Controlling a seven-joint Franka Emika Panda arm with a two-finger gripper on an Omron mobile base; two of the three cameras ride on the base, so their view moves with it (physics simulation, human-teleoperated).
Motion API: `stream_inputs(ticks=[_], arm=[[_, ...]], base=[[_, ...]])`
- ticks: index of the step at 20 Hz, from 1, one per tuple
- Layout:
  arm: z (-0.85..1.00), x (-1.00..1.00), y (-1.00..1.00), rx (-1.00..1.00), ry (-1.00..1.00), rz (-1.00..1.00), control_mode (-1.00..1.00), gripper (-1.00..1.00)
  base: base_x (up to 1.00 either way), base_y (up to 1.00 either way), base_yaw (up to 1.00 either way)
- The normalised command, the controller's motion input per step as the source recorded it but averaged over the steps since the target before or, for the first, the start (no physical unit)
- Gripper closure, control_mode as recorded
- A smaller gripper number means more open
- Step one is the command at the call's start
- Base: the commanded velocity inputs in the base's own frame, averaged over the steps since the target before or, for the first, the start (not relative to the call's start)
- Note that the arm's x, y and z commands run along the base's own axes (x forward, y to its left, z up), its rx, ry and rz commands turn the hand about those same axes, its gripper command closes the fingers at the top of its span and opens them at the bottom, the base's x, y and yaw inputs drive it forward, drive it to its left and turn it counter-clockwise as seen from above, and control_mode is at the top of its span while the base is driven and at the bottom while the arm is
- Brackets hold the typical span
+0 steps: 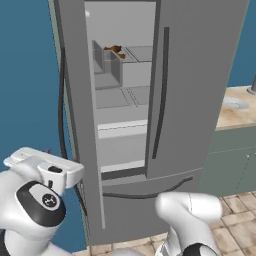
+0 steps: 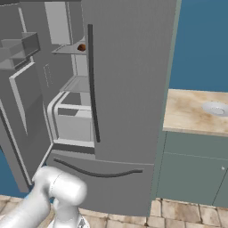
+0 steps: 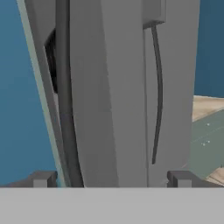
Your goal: Place the chicken drumstick on the counter behind the older chicken drumstick on the same shelf of the fridge to maintain FIFO order. Close the fridge door when finished.
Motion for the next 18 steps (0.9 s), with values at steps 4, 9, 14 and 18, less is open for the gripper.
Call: stream_inputs(ticks=[4, 9, 14, 18], arm=[[-0.2, 0.79, 0.03, -0.05, 0.0, -0.21, -1.0, -1.0], [-0.26, 0.98, 0.01, -0.04, 0.0, -0.21, -1.0, -1.0], [-0.3, 0.94, -0.01, 0.0, 0.0, -0.12, -1.0, -1.0], [-0.15, 0.36, -0.46, 0.0, -0.04, -0.03, -1.0, -1.0]], base=[[0.0, 0.0, 0.0], [0.0, 0.0, 0.0], [0.0, 0.0, 0.0], [0.0, 0.0, 0.0]])
